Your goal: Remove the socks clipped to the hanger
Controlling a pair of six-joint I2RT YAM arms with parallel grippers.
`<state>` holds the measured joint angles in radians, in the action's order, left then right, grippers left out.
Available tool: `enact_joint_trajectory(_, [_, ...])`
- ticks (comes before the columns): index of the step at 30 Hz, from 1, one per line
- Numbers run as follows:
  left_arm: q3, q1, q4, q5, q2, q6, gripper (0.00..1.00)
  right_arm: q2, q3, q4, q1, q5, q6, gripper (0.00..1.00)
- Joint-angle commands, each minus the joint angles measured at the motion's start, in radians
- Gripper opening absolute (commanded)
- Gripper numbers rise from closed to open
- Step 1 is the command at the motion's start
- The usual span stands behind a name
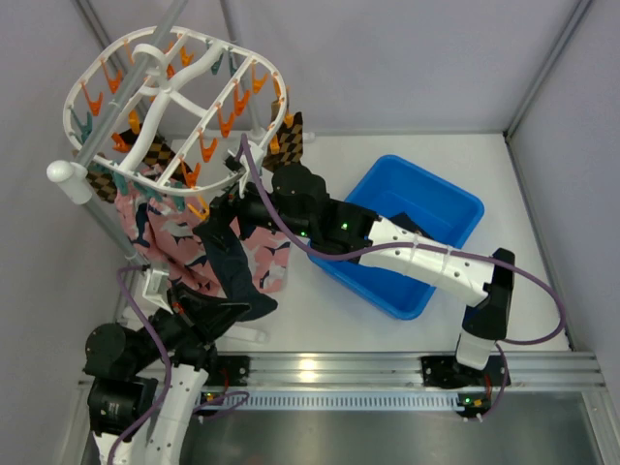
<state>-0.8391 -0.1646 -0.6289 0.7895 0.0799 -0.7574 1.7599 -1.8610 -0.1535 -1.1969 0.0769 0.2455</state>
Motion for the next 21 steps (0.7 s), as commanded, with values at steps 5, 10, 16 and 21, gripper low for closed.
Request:
enact_joint_trajectory(5, [0.005,0.004,0.037,0.040,-0.026,-0.025,0.00,0.018,-0.069,0.103,-0.053,-0.153,-0.045,0.80])
enact_joint_trajectory(10, [0.011,0.004,0.037,0.037,-0.028,-0.017,0.00,-0.007,-0.035,0.143,-0.067,-0.249,-0.052,0.78])
enact_joint_trajectory(16, [0.020,0.004,0.037,0.028,-0.031,-0.017,0.00,-0.022,0.019,0.244,-0.082,-0.327,-0.043,0.77])
enact_joint_trajectory(21, [0.021,0.005,0.038,0.027,-0.022,-0.013,0.00,0.019,-0.044,0.210,-0.092,-0.367,-0.052,0.69])
